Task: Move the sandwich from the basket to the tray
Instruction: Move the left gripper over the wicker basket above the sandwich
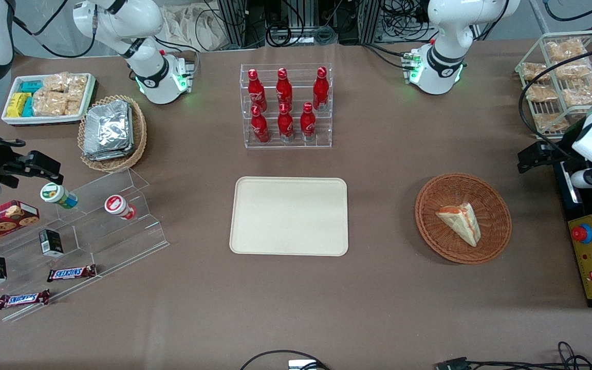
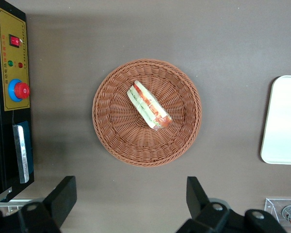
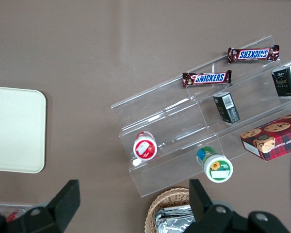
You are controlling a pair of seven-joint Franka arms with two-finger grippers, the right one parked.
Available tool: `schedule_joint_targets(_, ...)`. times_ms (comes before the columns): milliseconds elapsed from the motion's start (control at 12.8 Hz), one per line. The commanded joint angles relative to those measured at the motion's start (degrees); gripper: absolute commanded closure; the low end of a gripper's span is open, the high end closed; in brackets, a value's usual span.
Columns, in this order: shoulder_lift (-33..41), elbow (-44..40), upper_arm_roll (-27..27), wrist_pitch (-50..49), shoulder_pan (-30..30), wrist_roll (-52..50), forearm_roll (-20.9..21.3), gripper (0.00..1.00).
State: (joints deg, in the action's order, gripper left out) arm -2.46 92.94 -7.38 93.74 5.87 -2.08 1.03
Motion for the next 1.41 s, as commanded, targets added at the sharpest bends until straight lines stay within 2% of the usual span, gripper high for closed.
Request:
schedule_joint_targets(0,-0.79,-1.54,-0.53,-0.75,0.37,-0.82,0.12,0.00)
schedule_joint_targets(471,-2.28,-1.63,-0.79,-1.54,-0.24,-2.04,1.51,0.00)
schedule_joint_targets(627,-2.55,-0.66,-0.88,-0.58,-0.24,-15.16,0.56,0.00)
schedule_joint_targets(863,-2.37,3.11,-0.71,2.93,0.11,-27.33,-1.98,0.00)
schedule_joint_targets(1333,-1.67,17.60,-0.62,17.68,0.02,-39.92,-1.29,0.00)
